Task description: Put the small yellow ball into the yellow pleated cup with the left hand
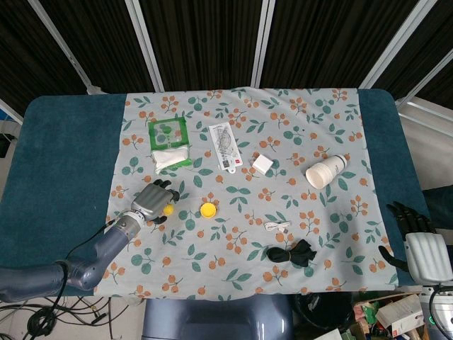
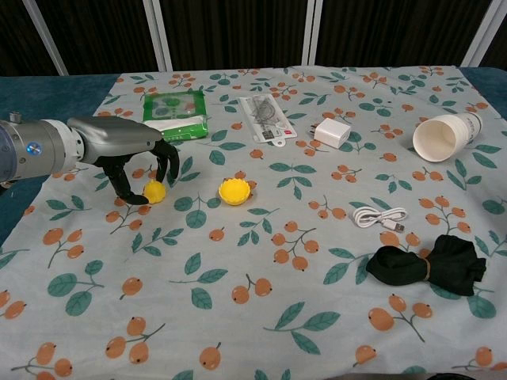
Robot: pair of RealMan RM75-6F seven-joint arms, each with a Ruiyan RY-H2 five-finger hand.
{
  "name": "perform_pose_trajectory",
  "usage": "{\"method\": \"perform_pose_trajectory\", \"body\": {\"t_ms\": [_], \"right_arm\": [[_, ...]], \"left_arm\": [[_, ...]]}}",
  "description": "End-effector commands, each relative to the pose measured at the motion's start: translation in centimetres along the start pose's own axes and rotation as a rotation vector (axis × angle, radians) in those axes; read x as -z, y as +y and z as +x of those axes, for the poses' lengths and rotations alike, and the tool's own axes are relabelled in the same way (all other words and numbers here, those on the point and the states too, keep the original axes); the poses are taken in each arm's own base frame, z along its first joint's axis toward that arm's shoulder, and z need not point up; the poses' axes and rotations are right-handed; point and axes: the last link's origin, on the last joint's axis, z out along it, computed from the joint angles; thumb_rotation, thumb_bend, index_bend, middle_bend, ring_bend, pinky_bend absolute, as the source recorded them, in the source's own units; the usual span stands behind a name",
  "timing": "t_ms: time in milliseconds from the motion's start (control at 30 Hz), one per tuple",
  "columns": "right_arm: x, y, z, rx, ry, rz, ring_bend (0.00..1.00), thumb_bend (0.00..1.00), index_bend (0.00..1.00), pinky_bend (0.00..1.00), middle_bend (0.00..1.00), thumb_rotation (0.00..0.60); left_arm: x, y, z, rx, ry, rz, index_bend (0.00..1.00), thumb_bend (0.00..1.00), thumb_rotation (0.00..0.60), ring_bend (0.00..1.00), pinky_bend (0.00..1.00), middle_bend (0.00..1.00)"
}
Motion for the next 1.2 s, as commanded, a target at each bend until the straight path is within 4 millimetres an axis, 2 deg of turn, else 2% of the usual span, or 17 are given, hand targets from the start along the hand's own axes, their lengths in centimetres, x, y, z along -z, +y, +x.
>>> {"method": "perform_pose_trajectory", "body": {"t_ms": [33, 467, 1200], "right_arm": [[0.0, -0.02, 0.02, -0.001, 0.002, 0.001, 0.13, 0.12, 0.14, 0.19, 0.1, 0.6], [0.05, -0.08, 0.03, -0.001, 0.004, 0.009, 0.13, 0.12, 0.14, 0.19, 0.1, 0.6], [0.02, 0.01, -0.03, -0.003, -0.003, -0.001, 0.13, 0.12, 0.14, 0.19, 0.1, 0.6]], "left_arm": [[0.01, 0.0, -0.01, 0.0, 0.0, 0.0, 0.34, 0.27, 0.6, 0.1, 0.15, 0.38], [0.6, 0.23, 0.39, -0.004, 0.01, 0.0, 0.34, 0.27, 0.6, 0.1, 0.15, 0.38], [-0.15, 0.08, -0.22, -0.012, 0.0, -0.014, 0.36, 0.27, 0.6, 0.1, 0.15, 0.39]]}}
